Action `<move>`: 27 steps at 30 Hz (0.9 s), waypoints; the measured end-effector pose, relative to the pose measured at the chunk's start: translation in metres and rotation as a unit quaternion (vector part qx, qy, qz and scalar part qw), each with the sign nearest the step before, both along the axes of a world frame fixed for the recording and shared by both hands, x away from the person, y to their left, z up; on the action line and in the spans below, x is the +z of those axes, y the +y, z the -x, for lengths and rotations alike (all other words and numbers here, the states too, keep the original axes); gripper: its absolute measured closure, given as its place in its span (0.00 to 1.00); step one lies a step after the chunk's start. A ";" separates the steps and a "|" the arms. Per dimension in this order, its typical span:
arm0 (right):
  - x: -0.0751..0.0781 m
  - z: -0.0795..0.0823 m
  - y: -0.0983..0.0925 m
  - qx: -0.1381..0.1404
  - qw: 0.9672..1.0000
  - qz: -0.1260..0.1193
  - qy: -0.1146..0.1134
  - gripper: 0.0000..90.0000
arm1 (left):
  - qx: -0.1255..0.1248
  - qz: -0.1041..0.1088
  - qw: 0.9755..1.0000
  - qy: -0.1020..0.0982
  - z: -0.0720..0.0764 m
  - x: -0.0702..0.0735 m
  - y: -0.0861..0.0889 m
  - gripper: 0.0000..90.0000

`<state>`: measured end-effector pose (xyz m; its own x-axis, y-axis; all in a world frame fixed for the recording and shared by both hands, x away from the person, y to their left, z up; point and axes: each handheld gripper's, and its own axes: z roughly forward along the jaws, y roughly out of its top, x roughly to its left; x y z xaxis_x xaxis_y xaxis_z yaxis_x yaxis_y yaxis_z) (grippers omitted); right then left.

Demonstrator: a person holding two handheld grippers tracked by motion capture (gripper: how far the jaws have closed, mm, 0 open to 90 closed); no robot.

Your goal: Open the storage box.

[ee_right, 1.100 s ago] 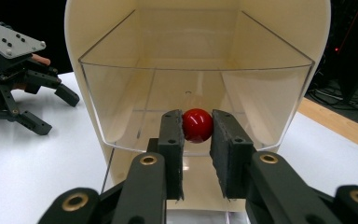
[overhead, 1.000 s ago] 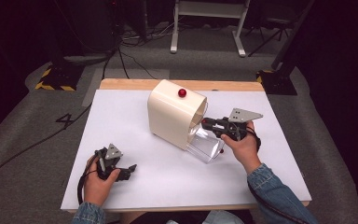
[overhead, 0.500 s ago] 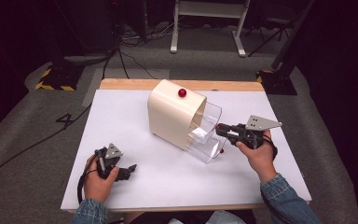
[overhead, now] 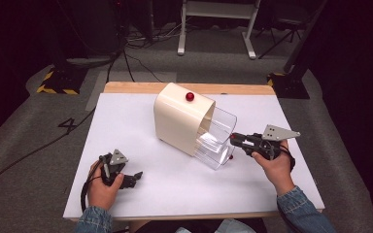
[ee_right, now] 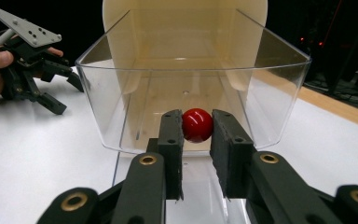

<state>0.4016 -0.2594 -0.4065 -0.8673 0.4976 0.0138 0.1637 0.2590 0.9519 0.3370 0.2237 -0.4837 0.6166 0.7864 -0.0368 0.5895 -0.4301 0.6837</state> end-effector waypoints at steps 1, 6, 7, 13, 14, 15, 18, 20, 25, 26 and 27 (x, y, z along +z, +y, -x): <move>-0.001 0.000 -0.001 0.000 1.000 0.001 0.001 0.81 | -0.001 -0.001 1.000 -0.001 0.000 0.000 0.000 0.17; -0.006 0.000 -0.005 -0.011 1.000 0.004 0.002 0.66 | 0.000 -0.002 1.000 -0.002 0.000 0.000 0.000 0.17; -0.006 0.000 -0.007 -0.012 1.000 0.004 0.001 0.65 | 0.000 -0.002 1.000 -0.002 0.000 0.000 0.000 0.17; -0.005 0.003 -0.015 -0.019 1.000 0.003 0.001 0.62 | 0.000 -0.002 1.000 -0.002 0.001 0.000 0.000 0.17; -0.005 0.003 -0.015 -0.019 1.000 0.003 0.001 0.62 | 0.000 -0.002 1.000 -0.002 0.001 0.000 0.000 0.17; -0.004 0.003 -0.018 -0.021 1.000 0.003 0.000 0.61 | 0.000 -0.001 1.000 -0.002 0.001 0.000 0.000 0.17; -0.003 0.003 -0.023 -0.026 1.000 0.004 0.000 0.60 | 0.000 -0.001 1.000 -0.002 0.001 0.000 0.000 0.17; -0.002 0.004 -0.025 -0.028 1.000 0.005 0.001 0.59 | 0.000 -0.001 1.000 -0.002 0.001 0.000 0.000 0.17; 0.003 0.007 -0.044 -0.046 0.999 0.014 0.002 0.55 | 0.000 -0.003 1.000 -0.003 0.001 0.000 0.000 0.17; 0.004 0.007 -0.048 -0.051 0.999 0.015 0.003 0.54 | 0.001 -0.002 1.000 -0.002 0.001 0.000 -0.001 0.17; 0.004 0.007 -0.048 -0.051 0.999 0.015 0.003 0.54 | 0.001 -0.002 1.000 -0.002 0.001 0.000 -0.001 0.17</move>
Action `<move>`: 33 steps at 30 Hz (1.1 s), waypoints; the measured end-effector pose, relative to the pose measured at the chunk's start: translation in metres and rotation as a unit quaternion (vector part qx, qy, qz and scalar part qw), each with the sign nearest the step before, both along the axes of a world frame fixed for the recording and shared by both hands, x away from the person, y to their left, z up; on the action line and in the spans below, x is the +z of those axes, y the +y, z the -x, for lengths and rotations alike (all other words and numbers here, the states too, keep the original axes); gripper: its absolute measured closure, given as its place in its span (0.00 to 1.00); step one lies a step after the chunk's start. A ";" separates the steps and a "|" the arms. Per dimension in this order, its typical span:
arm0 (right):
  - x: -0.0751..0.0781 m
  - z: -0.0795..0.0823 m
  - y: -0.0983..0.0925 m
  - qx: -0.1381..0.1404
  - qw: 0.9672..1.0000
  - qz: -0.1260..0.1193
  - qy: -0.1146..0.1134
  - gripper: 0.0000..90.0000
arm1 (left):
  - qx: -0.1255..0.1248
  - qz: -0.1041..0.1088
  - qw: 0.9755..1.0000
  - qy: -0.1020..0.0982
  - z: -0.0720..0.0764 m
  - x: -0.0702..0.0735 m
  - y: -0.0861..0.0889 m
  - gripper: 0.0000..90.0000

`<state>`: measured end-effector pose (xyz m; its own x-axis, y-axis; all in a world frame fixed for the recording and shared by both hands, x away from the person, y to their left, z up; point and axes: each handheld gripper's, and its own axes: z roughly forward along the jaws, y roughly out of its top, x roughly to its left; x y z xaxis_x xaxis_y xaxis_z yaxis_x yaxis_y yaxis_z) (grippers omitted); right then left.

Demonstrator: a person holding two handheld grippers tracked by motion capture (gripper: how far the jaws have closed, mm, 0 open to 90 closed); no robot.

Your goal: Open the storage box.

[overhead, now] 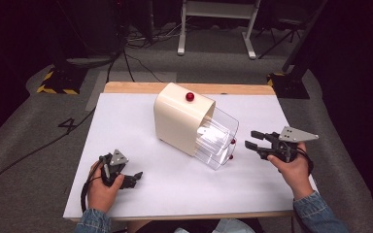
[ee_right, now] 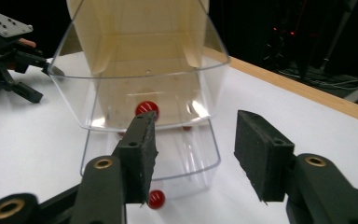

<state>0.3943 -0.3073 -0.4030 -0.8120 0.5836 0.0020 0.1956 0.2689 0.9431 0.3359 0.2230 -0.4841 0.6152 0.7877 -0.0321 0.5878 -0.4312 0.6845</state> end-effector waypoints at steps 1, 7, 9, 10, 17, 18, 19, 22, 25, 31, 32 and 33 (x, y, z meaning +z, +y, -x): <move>0.001 0.001 -0.008 -0.012 1.000 0.001 0.003 0.52 | 0.000 -0.001 1.000 0.000 0.000 0.000 0.000 0.17; -0.001 0.005 -0.033 -0.042 0.999 0.023 0.020 0.49 | 0.000 -0.001 1.000 -0.001 0.000 0.000 0.000 0.17; -0.004 0.007 -0.041 -0.051 0.998 0.032 0.033 0.48 | 0.000 -0.001 1.000 0.000 0.000 0.000 0.000 0.17; -0.006 0.007 -0.044 -0.055 0.997 0.038 0.042 0.48 | -0.001 -0.004 1.000 -0.002 0.000 0.000 0.000 0.17; -0.023 0.009 -0.065 -0.072 0.988 0.095 0.094 0.45 | -0.001 -0.002 1.000 -0.001 0.000 0.000 0.000 0.17; -0.024 0.009 -0.066 -0.073 0.987 0.098 0.101 0.44 | -0.001 -0.002 1.000 -0.001 0.000 0.000 0.000 0.17; -0.024 0.009 -0.066 -0.073 0.987 0.098 0.101 0.44 | -0.001 -0.002 1.000 -0.001 0.000 0.000 0.000 0.17; -0.036 0.009 -0.074 -0.078 0.980 0.135 0.127 0.42 | -0.001 -0.002 1.000 -0.001 0.000 0.000 0.000 0.17; -0.044 0.010 -0.078 -0.080 0.975 0.157 0.136 0.42 | -0.001 -0.002 1.000 -0.001 0.000 0.000 0.000 0.17; -0.058 0.012 -0.083 -0.082 0.973 0.161 0.141 0.33 | -0.001 -0.002 1.000 -0.001 0.000 0.000 0.000 0.17; -0.058 0.012 -0.083 -0.082 0.973 0.161 0.141 0.33 | -0.001 -0.002 1.000 -0.001 0.000 0.000 0.000 0.17; -0.063 0.013 -0.082 -0.079 0.972 0.173 0.138 0.26 | -0.001 -0.001 1.000 -0.001 0.000 0.000 0.000 0.17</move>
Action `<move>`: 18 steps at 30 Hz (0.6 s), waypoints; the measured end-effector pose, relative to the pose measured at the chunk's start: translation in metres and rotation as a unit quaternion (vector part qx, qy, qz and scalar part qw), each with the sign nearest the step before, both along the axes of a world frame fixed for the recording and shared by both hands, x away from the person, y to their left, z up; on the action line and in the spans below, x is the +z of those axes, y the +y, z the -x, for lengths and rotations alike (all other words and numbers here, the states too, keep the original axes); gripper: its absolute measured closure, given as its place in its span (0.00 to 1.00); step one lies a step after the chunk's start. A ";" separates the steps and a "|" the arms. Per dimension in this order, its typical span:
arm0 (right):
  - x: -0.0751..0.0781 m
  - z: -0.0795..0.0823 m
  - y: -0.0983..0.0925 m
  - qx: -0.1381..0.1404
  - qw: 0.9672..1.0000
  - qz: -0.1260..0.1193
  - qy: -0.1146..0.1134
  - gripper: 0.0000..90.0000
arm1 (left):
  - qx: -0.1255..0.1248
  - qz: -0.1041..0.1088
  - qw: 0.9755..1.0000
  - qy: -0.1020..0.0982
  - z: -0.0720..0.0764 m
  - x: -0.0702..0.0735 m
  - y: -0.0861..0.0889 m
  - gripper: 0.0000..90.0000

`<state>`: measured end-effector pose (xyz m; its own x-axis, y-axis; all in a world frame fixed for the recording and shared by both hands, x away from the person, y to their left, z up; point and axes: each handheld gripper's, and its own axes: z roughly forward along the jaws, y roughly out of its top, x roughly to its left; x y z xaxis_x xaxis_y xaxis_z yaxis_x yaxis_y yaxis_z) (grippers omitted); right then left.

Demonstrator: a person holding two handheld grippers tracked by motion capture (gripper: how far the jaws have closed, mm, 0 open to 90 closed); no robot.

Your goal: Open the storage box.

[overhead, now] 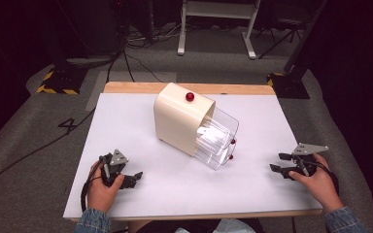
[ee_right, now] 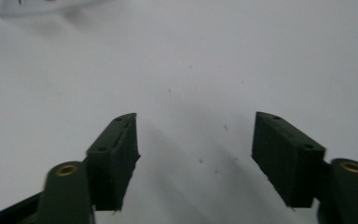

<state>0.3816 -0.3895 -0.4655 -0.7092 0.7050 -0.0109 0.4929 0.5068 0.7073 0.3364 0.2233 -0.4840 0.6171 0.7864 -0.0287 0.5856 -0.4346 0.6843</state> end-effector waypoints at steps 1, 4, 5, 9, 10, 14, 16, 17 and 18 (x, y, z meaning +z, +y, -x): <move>-0.013 0.000 -0.001 -0.002 1.000 0.016 -0.003 0.06 | 0.000 0.000 1.000 0.000 0.000 0.000 0.000 0.17; -0.016 -0.001 -0.005 -0.013 1.000 -0.002 -0.001 0.06 | 0.000 -0.001 1.000 0.000 0.000 0.000 0.000 0.17; -0.016 0.000 -0.004 -0.014 1.000 0.006 -0.008 0.06 | 0.000 -0.001 1.000 0.000 0.000 0.000 0.000 0.17; -0.017 0.000 -0.004 -0.014 1.000 0.004 -0.007 0.06 | 0.000 0.000 1.000 0.000 0.000 0.000 0.000 0.17; -0.017 0.000 -0.004 -0.014 1.000 0.003 -0.007 0.06 | 0.000 0.000 1.000 0.000 0.000 0.000 0.000 0.17; -0.017 0.000 -0.004 -0.014 1.000 0.003 -0.007 0.06 | 0.000 0.001 1.000 0.001 0.000 0.000 0.000 0.17; -0.017 0.000 -0.004 -0.014 1.000 0.002 -0.007 0.06 | 0.000 0.001 1.000 0.001 0.000 0.000 0.000 0.17; -0.017 0.000 -0.004 -0.014 1.000 0.002 -0.007 0.06 | 0.000 0.000 1.000 0.001 0.000 0.000 0.000 0.17; -0.017 0.000 -0.004 -0.014 1.000 0.002 -0.007 0.06 | 0.000 0.000 1.000 0.001 0.000 0.000 0.000 0.17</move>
